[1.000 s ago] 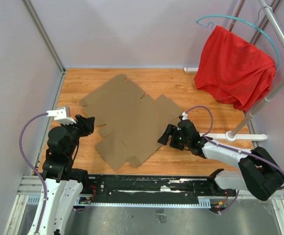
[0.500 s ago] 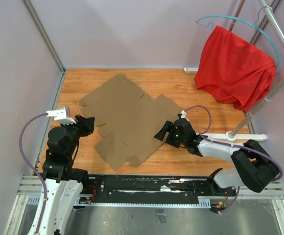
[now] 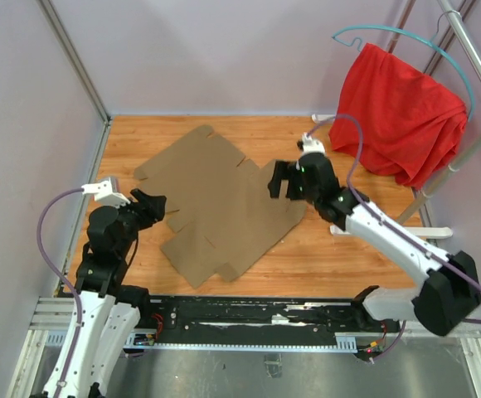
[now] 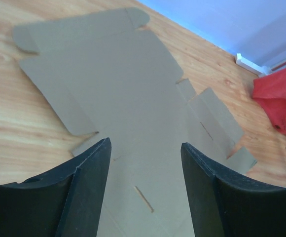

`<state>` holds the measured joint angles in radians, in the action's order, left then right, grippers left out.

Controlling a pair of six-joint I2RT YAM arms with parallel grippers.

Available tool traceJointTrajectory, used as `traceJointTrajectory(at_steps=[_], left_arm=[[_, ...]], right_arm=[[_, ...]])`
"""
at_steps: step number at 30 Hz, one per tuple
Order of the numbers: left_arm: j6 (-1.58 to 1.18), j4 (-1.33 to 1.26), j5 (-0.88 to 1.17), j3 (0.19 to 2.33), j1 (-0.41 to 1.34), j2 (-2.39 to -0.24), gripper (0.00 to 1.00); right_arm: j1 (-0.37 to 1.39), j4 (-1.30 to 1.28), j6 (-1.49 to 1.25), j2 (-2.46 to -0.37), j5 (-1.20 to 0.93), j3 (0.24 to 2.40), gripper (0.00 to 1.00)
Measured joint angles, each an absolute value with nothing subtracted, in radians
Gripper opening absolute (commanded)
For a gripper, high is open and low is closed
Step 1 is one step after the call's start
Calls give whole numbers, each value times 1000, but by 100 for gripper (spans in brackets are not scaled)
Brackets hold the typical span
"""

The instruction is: Fold the paper box

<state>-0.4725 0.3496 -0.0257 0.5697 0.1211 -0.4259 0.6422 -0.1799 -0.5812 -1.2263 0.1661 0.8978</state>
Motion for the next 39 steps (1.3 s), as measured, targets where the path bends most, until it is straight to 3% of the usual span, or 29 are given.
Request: traceJointTrajectory(at_steps=[7,9,14,18,32,39], left_arm=[[-722,274,-15,389,121,-475,74],[-767,274,-34,336,121,-480,76],[-836,249,-99,299,121,-503,77],[-874,141,-134,269,121,-543,78],[-895,-132,-157,249,121,-1026,79],[-876,-217,-164,275,121,-1101,79]], right_arm=[[489,-185,-265,-1666,-49,1385,95],[457,-192,-210,-1841,-133,1523,99],[423,-221,-132,-2179,-259,1754,98],[408,-265,-92,-2337,-311,1917,98],[395,-310,-35,-2444,-503,2117,99],[395,-326,-32,-2491,-548,2115,99]])
